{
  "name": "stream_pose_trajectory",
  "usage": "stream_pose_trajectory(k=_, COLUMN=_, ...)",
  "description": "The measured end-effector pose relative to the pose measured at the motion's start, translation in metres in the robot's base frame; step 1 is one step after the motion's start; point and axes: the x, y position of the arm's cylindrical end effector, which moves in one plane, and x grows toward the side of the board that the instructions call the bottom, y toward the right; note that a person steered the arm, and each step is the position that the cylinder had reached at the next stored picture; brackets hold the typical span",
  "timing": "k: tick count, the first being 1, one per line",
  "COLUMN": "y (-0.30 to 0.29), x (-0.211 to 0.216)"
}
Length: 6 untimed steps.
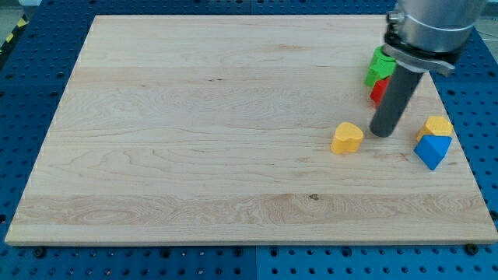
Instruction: Move the yellow heart parallel to the left of the hexagon
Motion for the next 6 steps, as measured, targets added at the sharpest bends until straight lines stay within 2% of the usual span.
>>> stream_pose_trajectory(k=1, y=-0.004, x=0.032)
stream_pose_trajectory(k=2, y=-0.039, x=0.033)
stream_pose_trajectory(k=3, y=-0.084, x=0.001)
stream_pose_trajectory(k=4, y=-0.092, x=-0.004)
stream_pose_trajectory(k=5, y=-0.065, x=0.045)
stream_pose_trajectory(k=6, y=-0.020, x=0.069)
